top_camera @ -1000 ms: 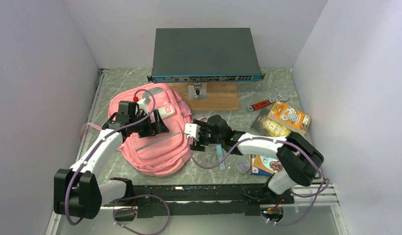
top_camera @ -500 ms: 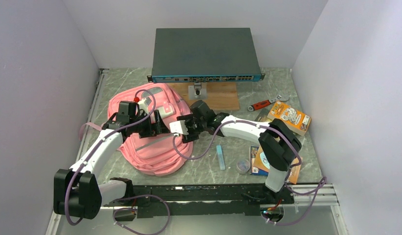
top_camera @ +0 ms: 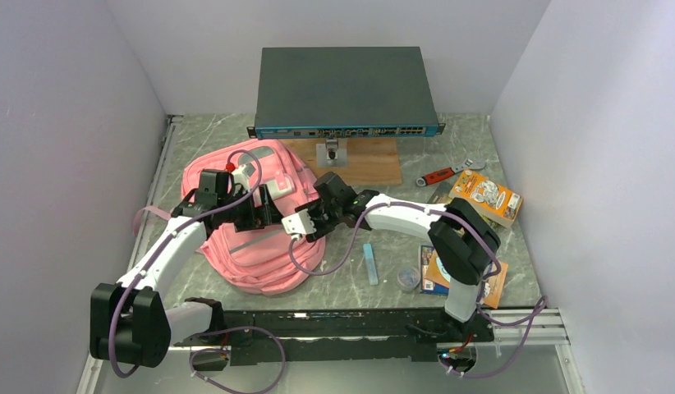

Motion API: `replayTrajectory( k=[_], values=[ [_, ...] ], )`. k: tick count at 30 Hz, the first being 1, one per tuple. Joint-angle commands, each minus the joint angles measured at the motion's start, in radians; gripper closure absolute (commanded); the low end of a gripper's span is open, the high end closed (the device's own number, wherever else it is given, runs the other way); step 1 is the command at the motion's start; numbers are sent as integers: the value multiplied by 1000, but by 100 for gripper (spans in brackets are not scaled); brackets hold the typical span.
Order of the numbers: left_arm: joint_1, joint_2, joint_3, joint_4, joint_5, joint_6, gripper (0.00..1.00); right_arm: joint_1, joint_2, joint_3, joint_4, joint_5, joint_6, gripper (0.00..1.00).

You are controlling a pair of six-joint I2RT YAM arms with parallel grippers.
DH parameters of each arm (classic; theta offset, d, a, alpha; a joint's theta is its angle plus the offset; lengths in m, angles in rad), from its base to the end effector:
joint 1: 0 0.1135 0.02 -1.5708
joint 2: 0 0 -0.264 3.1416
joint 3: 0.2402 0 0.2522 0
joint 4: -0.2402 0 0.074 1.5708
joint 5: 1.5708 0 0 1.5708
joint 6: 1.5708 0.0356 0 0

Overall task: Pack the student bag
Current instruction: Unzip the student bag at the center of the board.

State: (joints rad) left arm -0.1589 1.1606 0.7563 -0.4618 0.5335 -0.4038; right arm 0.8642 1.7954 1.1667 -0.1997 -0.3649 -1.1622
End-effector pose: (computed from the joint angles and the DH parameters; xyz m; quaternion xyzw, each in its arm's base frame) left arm 0.2255 -0.0545 0.2347 -0.0203 0.9097 -0.3301 0.2511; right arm 0.2401 0.3009 0.1963 -0.8124 0.4291 0.1143 0.3779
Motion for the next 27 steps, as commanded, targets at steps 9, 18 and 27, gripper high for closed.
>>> replayTrajectory(
  k=[9,18,27],
  values=[
    [-3,-26,17,-1,-2,24,10,11,82,65,-49,138,-73,71],
    [-2,-90,17,-18,-98,26,6,21,68,102,-181,194,175,100],
    [19,-150,14,-25,-217,-6,1,39,-49,-32,-128,201,501,100]
  ],
)
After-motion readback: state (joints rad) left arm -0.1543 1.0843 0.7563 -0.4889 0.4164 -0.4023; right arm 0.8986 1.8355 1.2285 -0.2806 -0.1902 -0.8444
